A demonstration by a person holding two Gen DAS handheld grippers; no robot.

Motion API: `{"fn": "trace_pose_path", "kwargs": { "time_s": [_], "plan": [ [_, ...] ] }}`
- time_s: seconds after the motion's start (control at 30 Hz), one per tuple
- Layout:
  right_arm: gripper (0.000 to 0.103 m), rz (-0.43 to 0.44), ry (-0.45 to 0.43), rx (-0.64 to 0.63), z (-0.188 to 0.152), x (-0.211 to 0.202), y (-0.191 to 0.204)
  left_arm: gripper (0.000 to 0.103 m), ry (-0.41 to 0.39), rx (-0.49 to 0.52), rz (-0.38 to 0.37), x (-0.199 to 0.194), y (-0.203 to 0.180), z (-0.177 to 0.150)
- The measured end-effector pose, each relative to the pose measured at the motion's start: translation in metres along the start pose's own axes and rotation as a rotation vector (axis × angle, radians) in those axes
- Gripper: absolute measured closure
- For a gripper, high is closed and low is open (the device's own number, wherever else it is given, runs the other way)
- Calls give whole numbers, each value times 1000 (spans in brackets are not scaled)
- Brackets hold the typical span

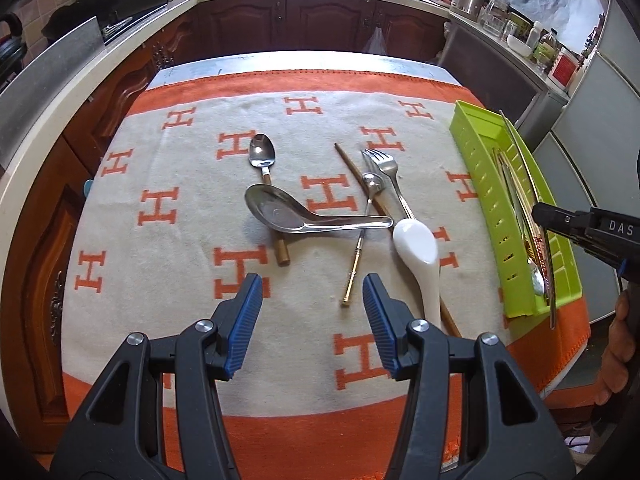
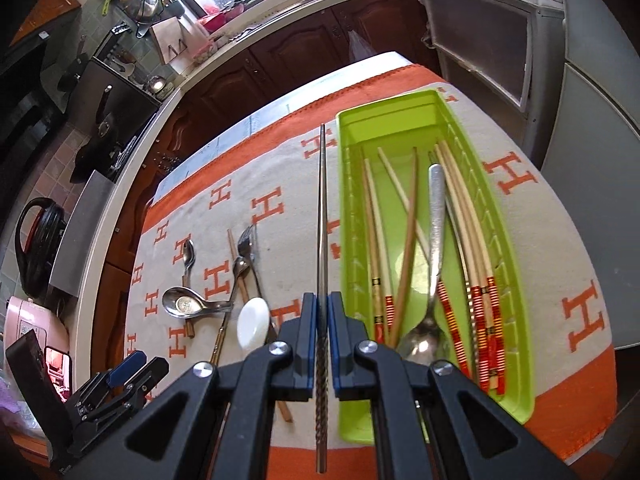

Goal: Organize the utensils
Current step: 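Carry the steel chopstick into the green tray and open the right gripper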

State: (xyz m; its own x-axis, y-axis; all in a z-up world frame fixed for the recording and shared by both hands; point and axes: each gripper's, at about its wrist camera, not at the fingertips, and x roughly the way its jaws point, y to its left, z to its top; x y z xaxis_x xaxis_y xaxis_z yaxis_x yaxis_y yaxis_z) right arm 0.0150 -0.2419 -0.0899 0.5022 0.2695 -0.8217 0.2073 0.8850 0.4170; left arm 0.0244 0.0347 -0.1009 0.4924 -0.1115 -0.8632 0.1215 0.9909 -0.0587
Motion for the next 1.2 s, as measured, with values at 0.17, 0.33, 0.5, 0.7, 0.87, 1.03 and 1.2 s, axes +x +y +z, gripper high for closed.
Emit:
{"fn": "trace_pose_path", "kwargs": {
  "time_s": [0.17, 0.33, 0.5, 0.7, 0.87, 1.03, 1.2],
  "plan": [
    [97, -49, 0, 4, 8, 2, -13, 54, 20, 6, 2, 6, -4, 0],
    [97, -98, 18, -2, 17, 10, -22, 54, 28, 3, 5, 10, -4, 1],
    [97, -132, 36, -10, 22, 20, -25, 54, 29, 0, 5, 11, -3, 2],
    [96, -124, 19, 25, 25, 19, -25, 54, 30, -47, -3, 14, 12, 7],
    [96, -82, -1, -16, 24, 14, -10, 54, 25, -94, 11, 13, 31, 10],
    [96, -28, 12, -62, 22, 17, 11, 54, 26, -144, 21, 14, 49, 12],
    [96, -1, 37, -105, 18, 24, 29, 54, 17, -161, 25, 11, 57, 13]
  ]
}}
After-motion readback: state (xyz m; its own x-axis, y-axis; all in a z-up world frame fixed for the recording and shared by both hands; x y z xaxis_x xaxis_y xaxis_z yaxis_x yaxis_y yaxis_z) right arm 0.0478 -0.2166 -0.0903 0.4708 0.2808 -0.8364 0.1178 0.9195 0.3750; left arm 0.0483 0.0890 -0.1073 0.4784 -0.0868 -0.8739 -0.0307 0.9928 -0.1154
